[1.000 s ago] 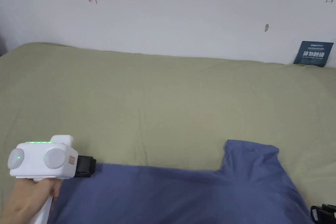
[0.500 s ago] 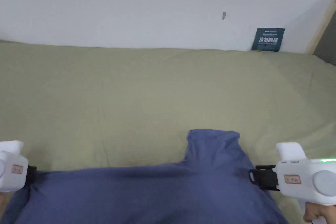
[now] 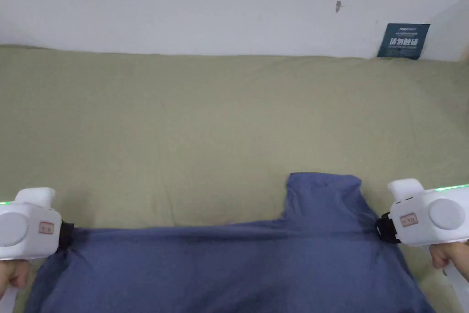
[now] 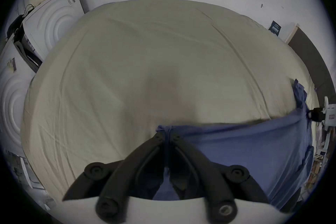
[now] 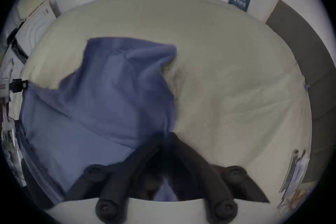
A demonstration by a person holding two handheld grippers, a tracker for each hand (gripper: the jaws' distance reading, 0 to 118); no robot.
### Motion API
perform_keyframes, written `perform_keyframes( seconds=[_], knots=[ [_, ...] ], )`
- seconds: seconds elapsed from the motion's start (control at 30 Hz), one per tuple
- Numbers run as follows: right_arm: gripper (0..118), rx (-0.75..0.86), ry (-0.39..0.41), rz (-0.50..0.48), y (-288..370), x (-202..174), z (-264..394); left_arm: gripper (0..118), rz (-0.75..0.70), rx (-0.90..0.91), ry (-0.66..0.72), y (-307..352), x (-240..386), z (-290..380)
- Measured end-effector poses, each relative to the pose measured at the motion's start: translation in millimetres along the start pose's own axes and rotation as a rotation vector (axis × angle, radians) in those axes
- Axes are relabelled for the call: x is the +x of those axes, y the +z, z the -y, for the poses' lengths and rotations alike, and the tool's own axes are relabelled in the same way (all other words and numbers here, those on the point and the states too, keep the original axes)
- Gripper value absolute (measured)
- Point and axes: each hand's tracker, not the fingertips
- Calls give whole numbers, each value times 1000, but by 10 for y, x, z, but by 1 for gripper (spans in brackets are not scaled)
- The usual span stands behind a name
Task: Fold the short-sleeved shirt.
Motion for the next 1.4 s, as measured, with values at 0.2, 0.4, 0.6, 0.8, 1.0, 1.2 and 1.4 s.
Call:
perform_keyframes(
  seconds=[0.2, 0.4, 0.6, 0.8, 1.0, 1.2, 1.4],
  knots=[
    [4, 126, -15, -67, 830, -7, 188, 2, 40, 35, 0, 431, -153, 116],
    [4, 233, -56, -144, 1616, 5, 667, 2, 86, 123, -12, 1178, -363, 512],
    [4, 273, -22, -160, 2080, -62, 1379, 2, 132, 212, -2, 1834, -538, 1214],
    [4, 272, -25, -168, 2185, -137, 2168, 2, 131, 263, -51, 1983, -623, 1899],
    [19, 194, -23, -170, 1908, -123, 2638, 22, 160, 237, -30, 1769, -680, 2366],
    [111, 175, -88, -102, 1826, -99, 2643, 114, 66, 232, 36, 1760, -618, 2462],
    [110, 486, -160, -103, 2496, -513, 2204, 113, 92, 519, -35, 2623, 9, 2097]
  ],
)
